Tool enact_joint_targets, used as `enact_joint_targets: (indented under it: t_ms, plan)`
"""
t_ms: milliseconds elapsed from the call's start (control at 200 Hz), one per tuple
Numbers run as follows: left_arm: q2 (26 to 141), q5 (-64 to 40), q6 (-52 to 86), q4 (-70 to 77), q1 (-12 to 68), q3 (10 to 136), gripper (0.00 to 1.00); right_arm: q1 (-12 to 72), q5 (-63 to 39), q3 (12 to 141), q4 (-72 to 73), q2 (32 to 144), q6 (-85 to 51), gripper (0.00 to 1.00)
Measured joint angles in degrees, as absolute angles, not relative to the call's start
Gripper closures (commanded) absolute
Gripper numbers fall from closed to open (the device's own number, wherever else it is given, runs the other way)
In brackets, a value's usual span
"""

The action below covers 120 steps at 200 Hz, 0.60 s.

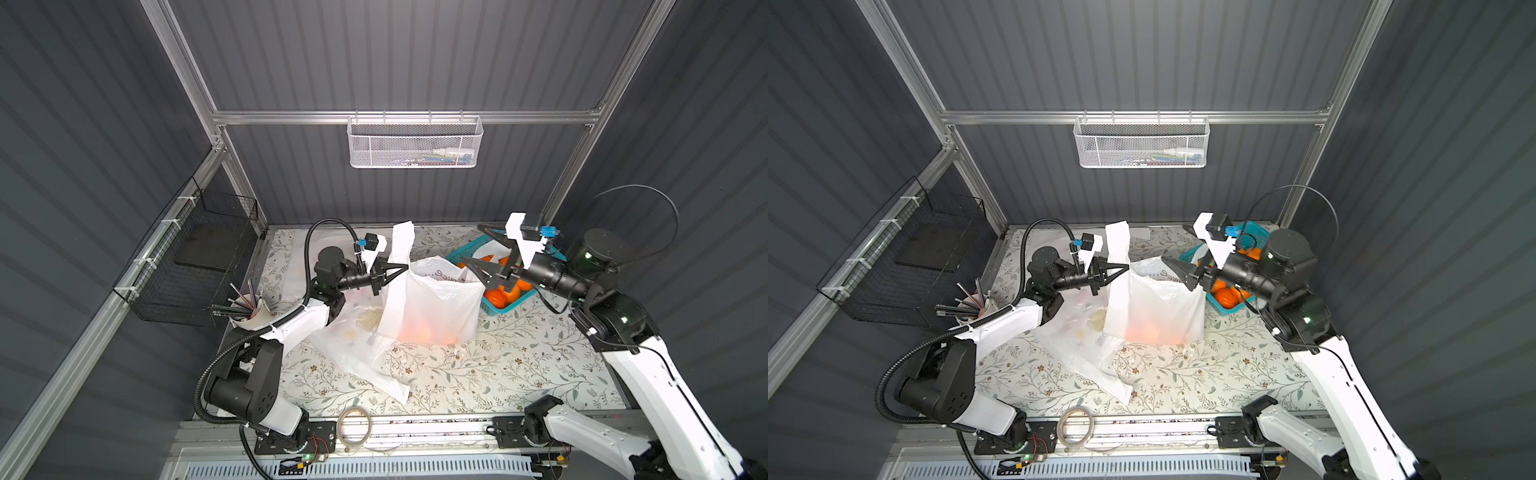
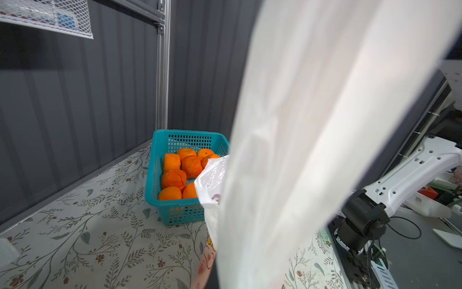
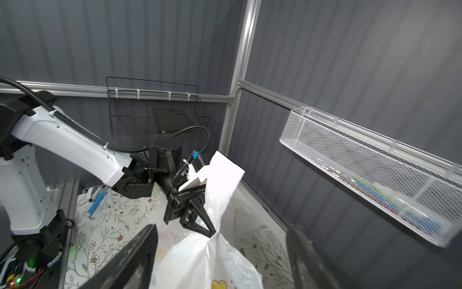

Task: Place the oranges into plastic bags & tie knots
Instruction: Tie the plastic bag at the center of the board.

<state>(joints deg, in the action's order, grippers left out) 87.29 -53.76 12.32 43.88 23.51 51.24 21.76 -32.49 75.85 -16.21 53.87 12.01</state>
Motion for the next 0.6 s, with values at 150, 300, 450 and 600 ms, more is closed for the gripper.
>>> enact_joint_targets:
  t_ms: [150,300,450,600]
  plan:
    - [87.3,-53.8,12.3,43.8,23.0,50.9,1.0,11.7,-31.7,67.4,-17.6,47.5,11.3,0.08]
    - [87.3,-53.8,12.3,43.8,23.0,50.9,1.0,2.1,-34.7,58.4,-16.1,43.8,8.6,0.07]
    - [87.3,-53.8,12.3,43.8,23.0,50.9,1.0,-4.4,-40.3,48.3,-9.5,42.9,4.4,0.09]
    - [87.2,-53.9,12.3,43.6,23.0,50.9,1.0,-6.6,-45.6,41.4,-1.4,44.8,-0.1,0.17]
